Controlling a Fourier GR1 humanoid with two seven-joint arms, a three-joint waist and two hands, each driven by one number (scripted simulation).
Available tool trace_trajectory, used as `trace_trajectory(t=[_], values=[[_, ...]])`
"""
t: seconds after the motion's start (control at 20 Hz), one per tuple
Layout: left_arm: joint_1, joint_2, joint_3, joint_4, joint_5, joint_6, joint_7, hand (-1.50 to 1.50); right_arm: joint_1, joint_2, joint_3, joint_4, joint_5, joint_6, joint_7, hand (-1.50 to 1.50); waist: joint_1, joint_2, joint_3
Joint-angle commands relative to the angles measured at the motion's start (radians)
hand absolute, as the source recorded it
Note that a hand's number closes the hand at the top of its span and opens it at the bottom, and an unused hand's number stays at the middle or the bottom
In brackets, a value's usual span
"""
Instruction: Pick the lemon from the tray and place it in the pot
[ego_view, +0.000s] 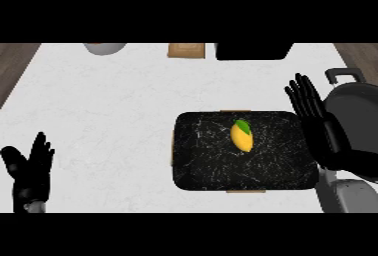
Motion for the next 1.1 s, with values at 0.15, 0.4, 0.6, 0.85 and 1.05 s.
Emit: trace_trajectory(t=[0.15,0.4,0.6,0.85,1.05], values=[[-0.186,0.012,-0.047,-0.114,-0.008,-0.098,-0.073,0.0,-0.267,-0.116,-0.048,0.236,-0.042,0.205,-0.039,1.5,0.072,0.034,0.004],[-0.27,-0.014,-0.105,-0.189,0.009,-0.149,-0.062,0.0,-0.326,-0.219,0.002,0.408,0.249,0.145,-0.222,-1.5,0.103,0.052,0.007],[-0.326,-0.003,-0.074,-0.179,0.035,-0.16,-0.024,0.0,-0.377,-0.193,-0.015,0.614,0.212,0.256,-0.523,-1.5,0.088,0.045,0.007],[-0.318,0.047,-0.03,-0.204,0.067,-0.205,0.025,0.0,-0.536,-0.275,-0.021,0.805,0.268,0.379,-0.693,-1.5,0.073,0.031,0.004],[-0.272,0.021,-0.042,-0.192,0.04,-0.196,-0.02,0.0,-0.544,-0.32,0.105,0.768,0.379,0.43,-0.657,-1.5,0.053,0.023,0.002]])
